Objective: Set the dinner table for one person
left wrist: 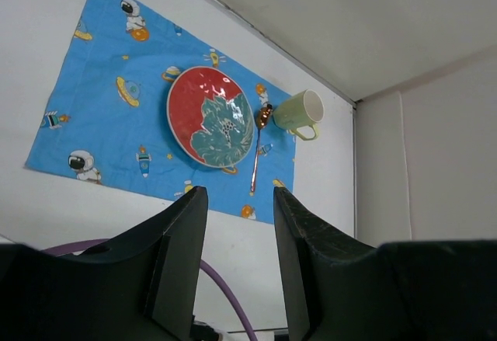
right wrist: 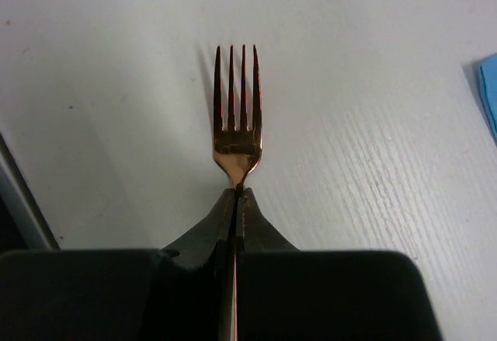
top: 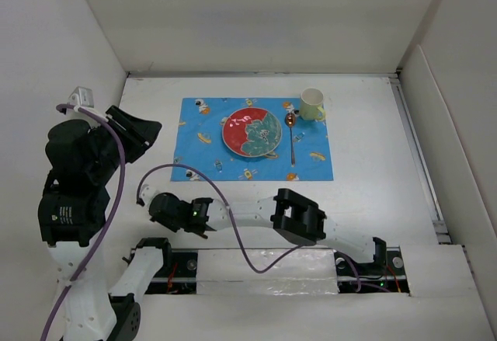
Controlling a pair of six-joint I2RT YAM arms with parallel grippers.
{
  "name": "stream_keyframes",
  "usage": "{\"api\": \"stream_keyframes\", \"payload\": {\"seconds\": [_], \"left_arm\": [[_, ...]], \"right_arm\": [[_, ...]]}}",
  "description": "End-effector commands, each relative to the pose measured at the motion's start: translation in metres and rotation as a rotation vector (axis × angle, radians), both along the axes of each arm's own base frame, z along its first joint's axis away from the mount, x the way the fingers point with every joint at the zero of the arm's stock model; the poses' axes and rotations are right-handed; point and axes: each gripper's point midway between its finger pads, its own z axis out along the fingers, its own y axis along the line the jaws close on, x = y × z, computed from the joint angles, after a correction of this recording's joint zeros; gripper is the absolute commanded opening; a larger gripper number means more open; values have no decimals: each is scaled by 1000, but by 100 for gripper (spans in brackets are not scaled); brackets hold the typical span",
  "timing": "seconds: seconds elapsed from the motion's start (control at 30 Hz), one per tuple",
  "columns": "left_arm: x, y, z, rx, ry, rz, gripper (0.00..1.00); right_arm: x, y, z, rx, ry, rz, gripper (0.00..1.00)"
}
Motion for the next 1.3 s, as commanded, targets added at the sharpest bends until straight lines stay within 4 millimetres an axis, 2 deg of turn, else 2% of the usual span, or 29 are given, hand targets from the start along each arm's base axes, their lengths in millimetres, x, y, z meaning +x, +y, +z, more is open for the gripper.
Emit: {"api": "stream_keyframes", "payload": {"seconds": [0.0,0.07,0.1,0.17,0.2,0.23,0.27,0.3,0.33,0.37,0.4,0.43,0.5,0.57,0.6,0.67,0.73,0.83,0.97,1.03,1.27], "left_arm": [[-1,-3,9,13,-46,-28,36],[0,-4,9,6,-48,-30,36],[1,-5,8,-1,-46,-33,36],[2,-7,5,-12,-41,-39,35],[3,-8,6,-20,-48,-40,35],[4,-9,1,-26,-37,-43,35],[3,-10,-2,-35,-34,-49,35],[4,-12,-4,-47,-36,-50,35],[6,-12,-15,-52,-12,-52,34],[4,-13,-19,-56,-10,-56,34],[5,-13,-24,-59,-4,-55,34],[7,-14,-36,-65,24,-53,34],[6,-15,-41,-70,24,-57,34],[5,-16,-51,-80,40,-58,34],[6,-16,-53,-82,43,-62,34],[5,-17,-58,-84,55,-68,34],[5,-18,-61,-84,63,-69,34],[5,-18,-65,-82,73,-73,34],[4,-19,-72,-85,90,-78,34],[4,-19,-75,-85,98,-78,34],[0,-15,-83,-64,117,-62,34]], "right_arm": [[20,-27,-26,-88,-33,-131,0],[34,-27,-4,-41,-1,-181,0],[57,-29,18,18,32,-248,0],[81,-26,57,107,80,-308,0],[108,-35,76,162,114,-387,0],[122,-42,85,177,132,-430,0],[137,-42,108,237,151,-462,0],[150,-47,116,277,187,-514,0],[178,-63,122,294,198,-580,0],[193,-69,133,330,206,-618,0],[205,-75,135,356,230,-665,0],[227,-89,133,366,232,-718,0],[249,-100,138,408,242,-790,0],[272,-116,125,407,253,-856,0],[281,-119,127,431,260,-887,0],[292,-125,111,423,267,-928,0],[306,-132,107,442,284,-964,0],[316,-133,88,461,331,-991,0],[317,-125,80,481,362,-991,0],[316,-120,67,482,400,-1003,0],[320,-118,46,480,427,-1005,0]]}}
